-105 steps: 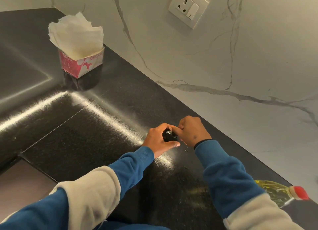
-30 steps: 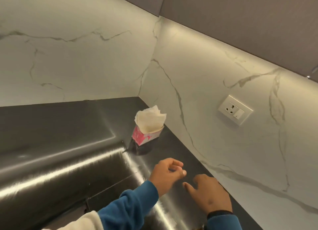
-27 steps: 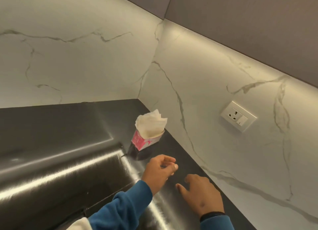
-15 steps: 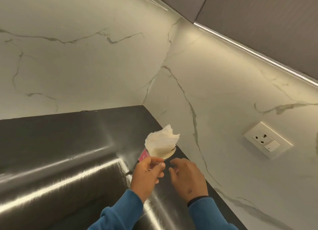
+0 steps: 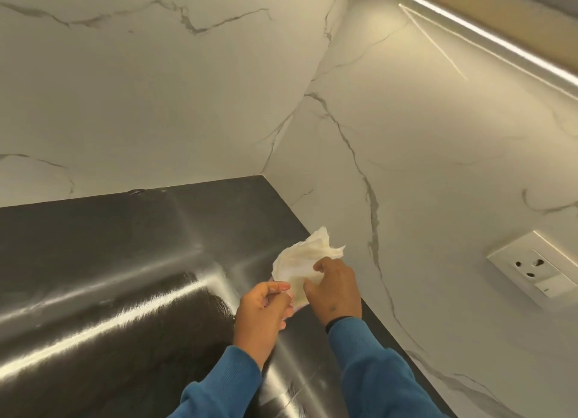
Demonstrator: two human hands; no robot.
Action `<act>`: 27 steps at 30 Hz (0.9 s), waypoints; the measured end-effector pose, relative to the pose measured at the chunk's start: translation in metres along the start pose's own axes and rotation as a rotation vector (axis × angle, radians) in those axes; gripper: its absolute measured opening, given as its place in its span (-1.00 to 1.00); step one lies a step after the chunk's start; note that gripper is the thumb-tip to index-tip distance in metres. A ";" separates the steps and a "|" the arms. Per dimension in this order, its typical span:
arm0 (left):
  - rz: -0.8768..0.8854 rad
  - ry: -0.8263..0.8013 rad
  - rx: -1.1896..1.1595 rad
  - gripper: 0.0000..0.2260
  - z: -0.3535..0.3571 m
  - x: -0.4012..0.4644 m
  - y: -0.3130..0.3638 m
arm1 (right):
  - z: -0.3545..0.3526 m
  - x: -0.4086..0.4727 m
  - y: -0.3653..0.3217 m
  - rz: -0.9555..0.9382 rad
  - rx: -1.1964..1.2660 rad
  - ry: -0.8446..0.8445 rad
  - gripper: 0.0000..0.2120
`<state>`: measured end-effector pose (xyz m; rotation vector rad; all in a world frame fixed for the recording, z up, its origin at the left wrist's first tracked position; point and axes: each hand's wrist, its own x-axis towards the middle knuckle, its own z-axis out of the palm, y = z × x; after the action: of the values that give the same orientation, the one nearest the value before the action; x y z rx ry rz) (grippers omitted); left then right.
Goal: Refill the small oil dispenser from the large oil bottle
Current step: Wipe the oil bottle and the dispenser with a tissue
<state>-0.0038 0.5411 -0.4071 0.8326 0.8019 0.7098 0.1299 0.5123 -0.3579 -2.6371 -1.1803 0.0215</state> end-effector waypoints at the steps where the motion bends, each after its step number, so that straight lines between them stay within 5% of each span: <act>1: -0.006 0.001 -0.001 -0.89 0.000 0.001 -0.001 | 0.002 0.003 0.001 0.005 -0.010 -0.017 -0.67; 8: -0.034 0.005 -0.015 -0.91 0.001 0.010 -0.007 | 0.022 0.017 -0.001 -0.053 -0.022 -0.010 -0.61; 16: -0.018 0.012 0.028 -0.91 -0.002 0.012 -0.007 | 0.026 0.022 0.002 -0.213 -0.253 0.133 -0.90; 21: -0.031 0.013 0.042 -0.92 -0.002 0.011 -0.008 | 0.011 0.007 0.012 -0.279 -0.140 0.256 -0.86; 27: -0.019 0.003 0.059 -0.90 0.009 0.004 -0.006 | -0.021 0.000 0.016 -0.299 -0.093 0.205 -0.87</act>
<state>0.0069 0.5377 -0.4098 0.8762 0.8360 0.6735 0.1437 0.4974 -0.3418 -2.4373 -1.5166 -0.3571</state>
